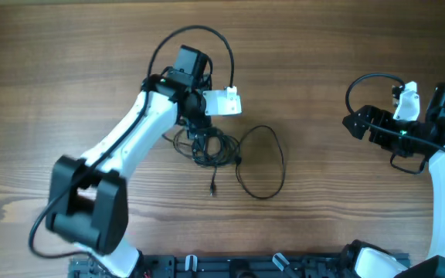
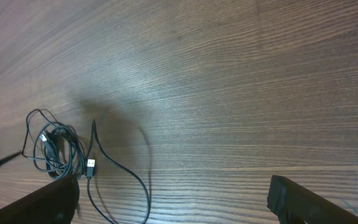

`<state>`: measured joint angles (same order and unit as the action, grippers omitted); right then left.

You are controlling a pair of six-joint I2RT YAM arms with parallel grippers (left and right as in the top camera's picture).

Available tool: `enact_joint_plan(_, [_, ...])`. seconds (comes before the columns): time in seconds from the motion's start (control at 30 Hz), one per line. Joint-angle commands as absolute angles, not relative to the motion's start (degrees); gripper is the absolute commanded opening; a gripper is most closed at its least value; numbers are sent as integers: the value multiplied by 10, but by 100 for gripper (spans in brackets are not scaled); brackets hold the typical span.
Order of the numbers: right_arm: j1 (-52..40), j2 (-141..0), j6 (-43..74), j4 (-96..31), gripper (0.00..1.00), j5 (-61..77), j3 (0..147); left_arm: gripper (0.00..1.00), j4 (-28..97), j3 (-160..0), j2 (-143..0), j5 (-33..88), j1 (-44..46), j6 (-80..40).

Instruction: Untangle cables

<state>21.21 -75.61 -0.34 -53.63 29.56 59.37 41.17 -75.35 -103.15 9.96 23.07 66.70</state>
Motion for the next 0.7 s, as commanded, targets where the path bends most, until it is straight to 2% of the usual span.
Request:
enact_joint_plan(0.0, [214, -762, -14, -535, 100, 296, 592, 100, 408, -760, -1069, 80, 236, 689])
enact_joint_plan(0.27, [214, -762, -14, -535, 100, 296, 592, 99, 405, -760, -1112, 81, 263, 719])
enact_joint_plan(0.33, [214, -762, -14, -535, 100, 296, 592, 92, 403, -760, -1122, 83, 269, 734])
enact_joint_plan(0.67, [214, -762, -14, -535, 100, 296, 592, 88, 386, -760, -1143, 110, 274, 733])
